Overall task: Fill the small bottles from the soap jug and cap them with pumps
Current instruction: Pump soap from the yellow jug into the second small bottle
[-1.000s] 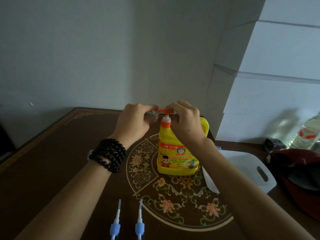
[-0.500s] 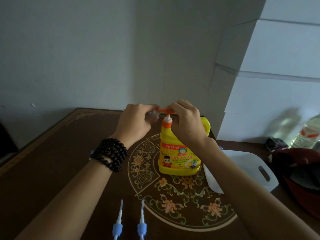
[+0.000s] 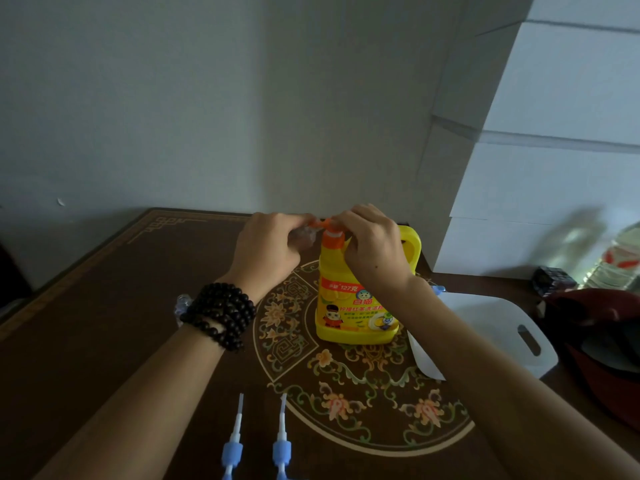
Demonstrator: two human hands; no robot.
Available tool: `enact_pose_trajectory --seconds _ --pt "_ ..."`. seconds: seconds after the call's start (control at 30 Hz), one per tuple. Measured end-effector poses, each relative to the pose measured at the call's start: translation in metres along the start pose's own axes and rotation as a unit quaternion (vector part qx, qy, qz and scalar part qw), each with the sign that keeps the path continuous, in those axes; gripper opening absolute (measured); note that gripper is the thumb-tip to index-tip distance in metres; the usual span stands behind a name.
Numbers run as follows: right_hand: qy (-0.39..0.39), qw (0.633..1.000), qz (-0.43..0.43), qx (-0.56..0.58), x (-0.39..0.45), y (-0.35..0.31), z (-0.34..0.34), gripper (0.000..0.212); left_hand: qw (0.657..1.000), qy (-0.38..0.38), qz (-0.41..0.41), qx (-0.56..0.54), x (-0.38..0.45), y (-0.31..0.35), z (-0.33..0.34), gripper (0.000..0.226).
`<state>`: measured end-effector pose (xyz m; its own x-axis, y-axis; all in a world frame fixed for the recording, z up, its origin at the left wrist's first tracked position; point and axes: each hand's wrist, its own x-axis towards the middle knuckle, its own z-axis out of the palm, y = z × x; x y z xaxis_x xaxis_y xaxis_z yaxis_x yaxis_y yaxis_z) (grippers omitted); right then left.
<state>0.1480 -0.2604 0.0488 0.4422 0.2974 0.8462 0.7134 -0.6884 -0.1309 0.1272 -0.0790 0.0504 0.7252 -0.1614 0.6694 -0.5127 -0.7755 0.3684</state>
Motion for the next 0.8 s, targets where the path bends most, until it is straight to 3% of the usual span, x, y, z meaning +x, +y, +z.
enact_pose_trajectory --seconds 0.17,0.33,0.5,0.7,0.8 --pt "-0.019 1.000 -0.014 0.013 0.008 -0.006 -0.015 0.029 1.000 0.007 -0.001 0.002 0.004 0.007 -0.008 0.022" --pt "-0.012 0.999 -0.038 0.028 0.018 -0.006 -0.023 0.047 1.000 0.010 0.007 0.014 0.010 0.012 -0.014 0.019" --pt "0.041 0.998 -0.038 0.003 0.006 -0.005 -0.014 0.039 0.999 0.024 0.013 0.017 0.007 0.011 -0.009 0.022" --pt "0.023 0.999 -0.031 -0.001 -0.002 0.000 -0.003 0.034 0.999 0.013 0.003 0.032 -0.004 0.006 0.001 0.032" --pt "-0.010 1.000 -0.019 -0.013 0.005 0.000 -0.007 0.016 0.999 0.014 -0.001 0.034 0.001 0.011 -0.005 0.024"
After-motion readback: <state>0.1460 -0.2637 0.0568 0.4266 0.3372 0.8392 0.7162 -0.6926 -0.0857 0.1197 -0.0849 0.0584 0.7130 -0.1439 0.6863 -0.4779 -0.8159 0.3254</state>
